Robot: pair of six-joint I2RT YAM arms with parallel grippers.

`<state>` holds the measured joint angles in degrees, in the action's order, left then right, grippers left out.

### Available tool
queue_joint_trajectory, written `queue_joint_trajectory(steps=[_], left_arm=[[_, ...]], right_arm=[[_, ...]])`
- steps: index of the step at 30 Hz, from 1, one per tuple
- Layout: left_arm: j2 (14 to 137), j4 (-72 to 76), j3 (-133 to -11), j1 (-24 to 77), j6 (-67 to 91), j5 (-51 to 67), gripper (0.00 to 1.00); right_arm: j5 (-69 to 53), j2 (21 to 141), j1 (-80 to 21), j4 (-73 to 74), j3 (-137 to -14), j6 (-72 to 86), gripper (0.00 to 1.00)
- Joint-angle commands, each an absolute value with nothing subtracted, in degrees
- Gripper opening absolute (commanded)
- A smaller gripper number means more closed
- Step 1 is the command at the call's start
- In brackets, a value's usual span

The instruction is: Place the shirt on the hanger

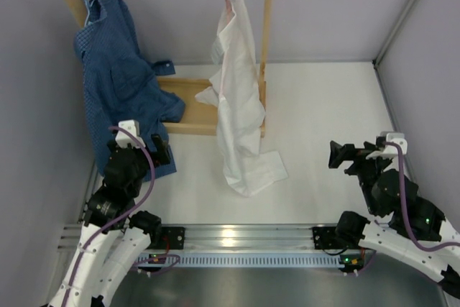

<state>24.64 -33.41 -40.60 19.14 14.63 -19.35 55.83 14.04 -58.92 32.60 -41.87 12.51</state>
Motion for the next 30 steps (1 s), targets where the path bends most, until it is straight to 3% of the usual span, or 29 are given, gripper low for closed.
queue_joint_trajectory(steps=[1,30], left_arm=[[24.4,-30.1,-40.2,18.6,13.8,-17.8,0.98],[22.0,-29.8,-38.8,18.6,14.9,-14.9,0.98]], right_arm=[[58.0,14.9,-58.5,36.5,-42.1,15.1,0.99],[61.2,24.4,-58.5,36.5,-45.3,16.3,0.99]])
